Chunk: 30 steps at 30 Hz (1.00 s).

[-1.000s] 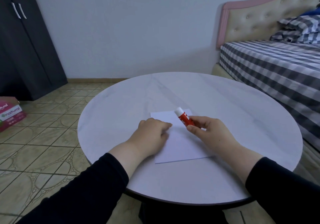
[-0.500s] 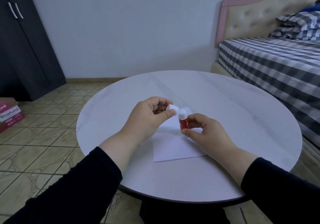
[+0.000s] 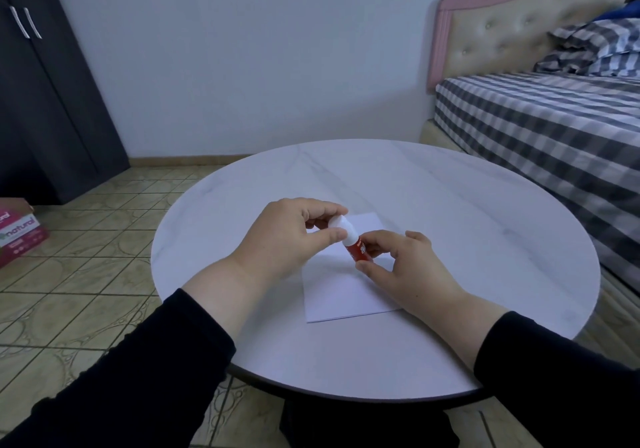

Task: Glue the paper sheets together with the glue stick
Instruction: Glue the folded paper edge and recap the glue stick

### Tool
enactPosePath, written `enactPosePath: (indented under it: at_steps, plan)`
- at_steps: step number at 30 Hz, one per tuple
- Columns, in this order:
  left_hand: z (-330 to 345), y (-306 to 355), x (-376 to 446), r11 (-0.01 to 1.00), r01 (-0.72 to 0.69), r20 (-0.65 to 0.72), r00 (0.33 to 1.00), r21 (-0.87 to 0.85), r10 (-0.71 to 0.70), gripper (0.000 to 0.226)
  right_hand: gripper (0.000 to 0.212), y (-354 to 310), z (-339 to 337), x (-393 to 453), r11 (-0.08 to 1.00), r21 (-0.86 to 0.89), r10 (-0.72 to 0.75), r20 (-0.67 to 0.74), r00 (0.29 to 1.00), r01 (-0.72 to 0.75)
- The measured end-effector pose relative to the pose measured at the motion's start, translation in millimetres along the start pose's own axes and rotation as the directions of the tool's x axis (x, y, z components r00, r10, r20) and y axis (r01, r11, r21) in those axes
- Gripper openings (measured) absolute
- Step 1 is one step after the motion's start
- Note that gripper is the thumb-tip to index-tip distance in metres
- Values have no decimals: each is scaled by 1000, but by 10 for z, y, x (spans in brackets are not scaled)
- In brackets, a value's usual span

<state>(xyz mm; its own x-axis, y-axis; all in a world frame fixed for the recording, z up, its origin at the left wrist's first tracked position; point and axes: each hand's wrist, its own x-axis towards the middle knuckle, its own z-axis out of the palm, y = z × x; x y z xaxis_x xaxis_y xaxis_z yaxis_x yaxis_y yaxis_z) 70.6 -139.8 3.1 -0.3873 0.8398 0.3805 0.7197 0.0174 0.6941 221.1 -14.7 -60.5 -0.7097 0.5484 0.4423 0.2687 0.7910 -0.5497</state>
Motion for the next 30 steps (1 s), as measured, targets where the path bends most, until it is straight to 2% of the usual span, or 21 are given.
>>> enactPosePath:
  at_steps: [4, 8, 17, 23, 30]
  plan:
    - [-43, 25, -6, 992, -23, 67, 998, 123, 14, 24, 26, -35, 1, 0, 995, -91, -29, 7, 1000, 29]
    - [-41, -1, -4, 983, -2, 66, 998, 185, -10, 21, 27, -83, -10, 8, 992, -120, -31, 10, 999, 32]
    - [133, -98, -69, 991, -14, -67, 997, 134, 23, 27, 19, -64, -17, 48, 998, 58, 39, -5, 999, -39]
    - [198, -93, -40, 986, -76, -47, 995, 149, 84, 31, 17, -65, -41, 43, 990, 125, 73, -18, 997, -70]
    - [246, -21, -1, 946, -145, 7, 989, 289, 149, 36, 19, -60, -70, 15, 989, 138, 61, -13, 998, -59]
